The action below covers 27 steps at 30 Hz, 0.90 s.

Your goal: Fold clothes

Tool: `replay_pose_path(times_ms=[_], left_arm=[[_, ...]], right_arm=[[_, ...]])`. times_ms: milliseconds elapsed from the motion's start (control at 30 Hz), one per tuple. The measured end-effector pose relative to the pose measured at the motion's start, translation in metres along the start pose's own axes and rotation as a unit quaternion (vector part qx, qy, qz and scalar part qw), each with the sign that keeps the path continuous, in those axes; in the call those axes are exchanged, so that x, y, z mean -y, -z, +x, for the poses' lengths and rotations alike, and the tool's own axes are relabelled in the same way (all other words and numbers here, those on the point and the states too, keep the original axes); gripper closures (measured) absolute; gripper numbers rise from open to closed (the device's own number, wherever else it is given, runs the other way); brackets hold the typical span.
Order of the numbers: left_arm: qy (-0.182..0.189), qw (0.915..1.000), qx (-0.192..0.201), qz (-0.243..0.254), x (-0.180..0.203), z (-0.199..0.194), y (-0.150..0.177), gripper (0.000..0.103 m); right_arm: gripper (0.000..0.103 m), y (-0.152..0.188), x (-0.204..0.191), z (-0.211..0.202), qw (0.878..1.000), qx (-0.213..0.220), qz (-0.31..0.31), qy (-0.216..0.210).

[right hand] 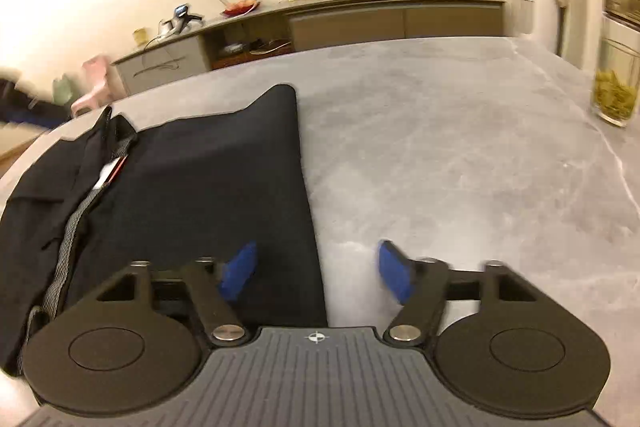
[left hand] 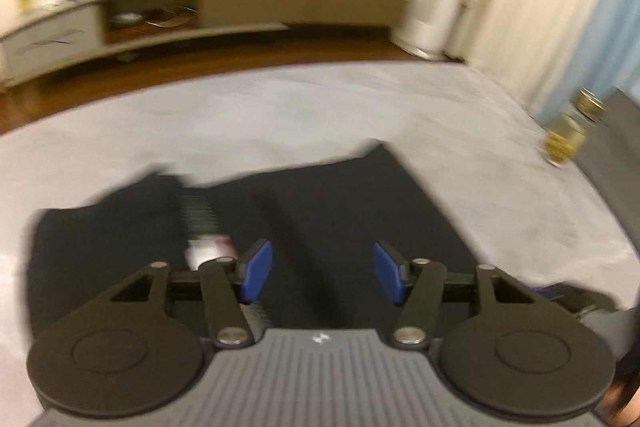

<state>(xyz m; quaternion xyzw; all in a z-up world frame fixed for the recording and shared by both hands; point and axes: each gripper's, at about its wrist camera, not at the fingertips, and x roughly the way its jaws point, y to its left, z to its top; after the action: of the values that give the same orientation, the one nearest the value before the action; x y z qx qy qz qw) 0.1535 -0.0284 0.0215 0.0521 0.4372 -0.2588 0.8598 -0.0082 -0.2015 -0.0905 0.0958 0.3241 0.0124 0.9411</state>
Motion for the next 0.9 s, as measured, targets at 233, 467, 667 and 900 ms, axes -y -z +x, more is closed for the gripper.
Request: replay_pose_path(times_ms=[233,467,667,900], left_arm=[[0.006,0.9964,-0.065,0.054,0.087,0.066,-0.007,0.042],[-0.025,0.9941,-0.061,0.086,0.080,0.066,0.007,0.095],[0.011,0.9991,0.039,-0.010,0.003,-0.043,0.016,0.096],[-0.024,0.9844,0.072,-0.159,-0.163,-0.106,0.091,0.090]], right_arm=[[0.099,0.009,-0.045,-0.033,0.994,0.076,-0.075,-0.021],[0.100,0.008,-0.072,-0.046,0.985,0.120,-0.117,-0.047],[0.096,0.003,-0.092,-0.083,0.971,0.173,-0.114,-0.117],[0.091,0.024,-0.193,-0.085,0.939,0.096,-0.206,-0.258]])
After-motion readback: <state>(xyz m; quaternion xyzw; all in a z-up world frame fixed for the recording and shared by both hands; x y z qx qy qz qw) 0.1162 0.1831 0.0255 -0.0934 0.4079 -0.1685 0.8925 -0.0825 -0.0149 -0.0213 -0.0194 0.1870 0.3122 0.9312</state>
